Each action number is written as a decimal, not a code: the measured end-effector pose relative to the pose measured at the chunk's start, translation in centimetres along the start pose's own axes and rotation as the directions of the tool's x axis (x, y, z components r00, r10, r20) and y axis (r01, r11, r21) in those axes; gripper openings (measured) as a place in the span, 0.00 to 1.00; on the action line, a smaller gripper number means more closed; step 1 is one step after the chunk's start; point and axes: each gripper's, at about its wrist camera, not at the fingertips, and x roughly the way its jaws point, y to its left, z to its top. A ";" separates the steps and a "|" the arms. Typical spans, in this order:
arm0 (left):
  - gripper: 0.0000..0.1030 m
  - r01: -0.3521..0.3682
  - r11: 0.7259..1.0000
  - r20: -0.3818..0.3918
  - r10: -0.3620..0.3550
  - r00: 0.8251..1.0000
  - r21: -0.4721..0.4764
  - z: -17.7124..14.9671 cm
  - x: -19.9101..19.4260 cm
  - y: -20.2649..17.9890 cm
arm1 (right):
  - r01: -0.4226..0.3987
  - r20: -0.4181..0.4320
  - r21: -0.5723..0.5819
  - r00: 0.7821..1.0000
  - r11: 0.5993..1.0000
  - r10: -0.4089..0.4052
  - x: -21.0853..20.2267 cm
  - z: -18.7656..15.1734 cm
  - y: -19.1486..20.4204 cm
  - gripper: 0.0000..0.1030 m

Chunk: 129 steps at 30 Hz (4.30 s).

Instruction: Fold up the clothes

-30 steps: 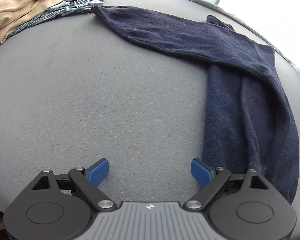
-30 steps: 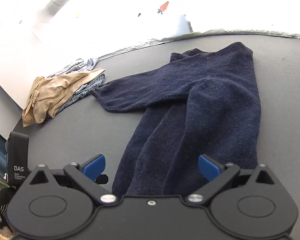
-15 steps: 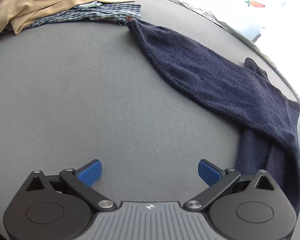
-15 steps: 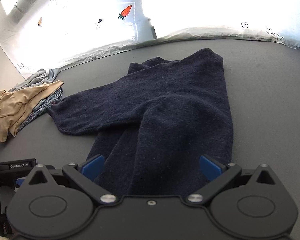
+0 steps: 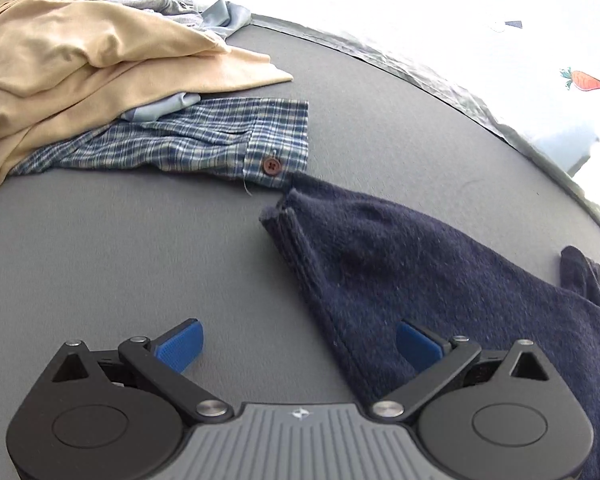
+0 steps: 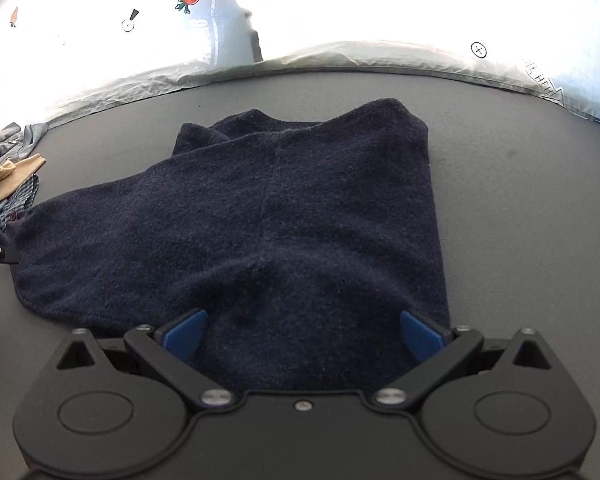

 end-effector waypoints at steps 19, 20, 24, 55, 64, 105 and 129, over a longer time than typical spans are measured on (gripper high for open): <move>0.07 0.403 0.891 0.105 -0.430 0.896 0.210 -0.6 -4.6 -8.9 | -0.005 -0.022 0.007 1.000 1.000 0.006 0.7 0.0 0.5 1.00; 0.07 0.446 0.861 0.074 -0.475 0.877 0.246 -1.3 -5.1 -10.2 | -0.011 -0.025 0.020 1.000 1.000 0.012 0.6 0.1 0.3 1.00; 0.13 0.549 0.747 -0.089 -0.560 0.824 0.376 -5.5 -6.1 -15.0 | -0.061 -0.018 0.127 0.998 0.990 0.064 -0.4 -0.1 -1.0 1.00; 0.72 0.601 0.762 -0.246 -0.551 0.797 0.240 -7.7 -1.6 -12.2 | -0.425 -0.080 0.135 0.896 0.895 0.438 4.7 5.7 4.0 0.27; 0.72 0.574 0.783 -0.261 -0.518 0.815 0.239 -7.7 -2.8 -12.4 | -0.439 -0.016 0.247 0.889 0.864 0.457 1.8 2.8 2.7 0.05; 0.72 0.602 0.704 -0.333 -0.503 0.797 0.377 -24.6 -16.5 -11.4 | -0.335 0.063 0.405 0.938 0.851 0.340 -16.7 -16.1 -3.7 0.04; 0.82 0.424 0.801 -0.221 -0.362 0.905 0.422 -22.7 -16.7 -8.5 | -0.177 -0.111 0.430 0.963 0.886 0.246 -16.2 -16.7 -7.4 0.44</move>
